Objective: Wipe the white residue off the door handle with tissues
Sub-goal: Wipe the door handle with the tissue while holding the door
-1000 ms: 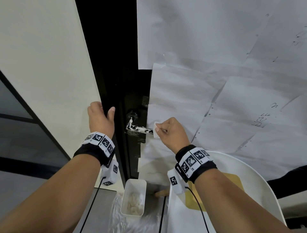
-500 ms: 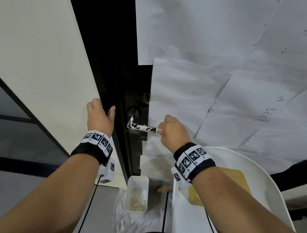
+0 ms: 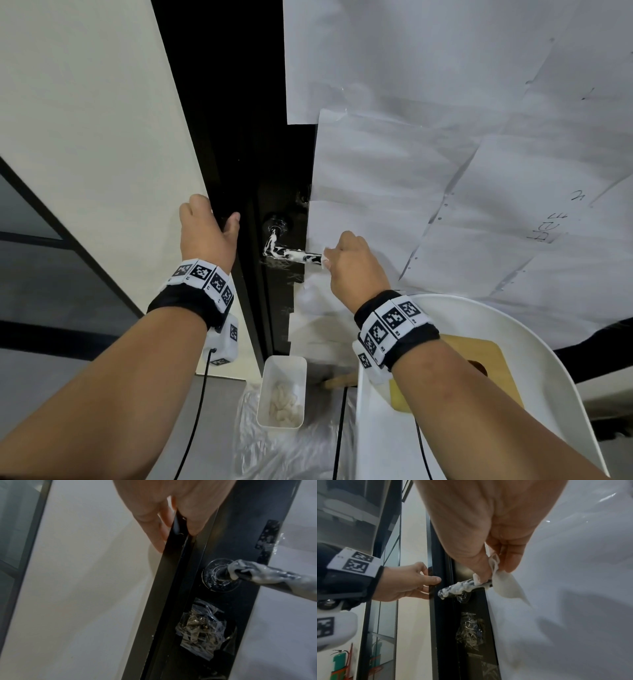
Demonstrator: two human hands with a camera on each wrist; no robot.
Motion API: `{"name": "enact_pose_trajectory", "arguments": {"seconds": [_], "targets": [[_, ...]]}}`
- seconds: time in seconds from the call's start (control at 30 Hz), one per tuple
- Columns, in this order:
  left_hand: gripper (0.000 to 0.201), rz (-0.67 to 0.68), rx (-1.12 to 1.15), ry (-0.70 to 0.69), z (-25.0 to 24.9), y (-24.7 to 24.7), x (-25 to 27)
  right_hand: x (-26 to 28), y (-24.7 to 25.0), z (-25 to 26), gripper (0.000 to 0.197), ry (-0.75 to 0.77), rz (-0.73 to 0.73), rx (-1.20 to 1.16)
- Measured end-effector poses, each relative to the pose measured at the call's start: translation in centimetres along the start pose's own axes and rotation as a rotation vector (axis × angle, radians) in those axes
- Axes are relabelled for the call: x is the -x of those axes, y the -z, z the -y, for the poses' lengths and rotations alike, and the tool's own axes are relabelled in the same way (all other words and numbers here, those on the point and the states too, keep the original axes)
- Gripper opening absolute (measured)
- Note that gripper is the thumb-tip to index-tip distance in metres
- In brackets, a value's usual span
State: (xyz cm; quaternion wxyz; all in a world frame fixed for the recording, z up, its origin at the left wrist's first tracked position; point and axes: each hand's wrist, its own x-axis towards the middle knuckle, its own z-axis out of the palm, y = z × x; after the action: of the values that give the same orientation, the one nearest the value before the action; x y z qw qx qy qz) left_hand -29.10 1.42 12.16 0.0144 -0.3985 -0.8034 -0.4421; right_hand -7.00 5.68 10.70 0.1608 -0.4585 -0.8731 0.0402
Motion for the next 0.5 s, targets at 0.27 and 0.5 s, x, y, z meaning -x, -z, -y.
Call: {"name": "enact_pose_trajectory", "arguments": {"seconds": [0.27,0.5], "targets": [[0.034,0.026,-0.035,0.009,-0.2,0.2,-0.3,-0.2,0.5,-0.1,0.014,-0.022,0.026,0.005],[0.035,0.081,-0.073,0.020,-0.1,0.7,-0.8,-0.2,1.3,0.0,0.020,-0.028,0.062,-0.045]]}}
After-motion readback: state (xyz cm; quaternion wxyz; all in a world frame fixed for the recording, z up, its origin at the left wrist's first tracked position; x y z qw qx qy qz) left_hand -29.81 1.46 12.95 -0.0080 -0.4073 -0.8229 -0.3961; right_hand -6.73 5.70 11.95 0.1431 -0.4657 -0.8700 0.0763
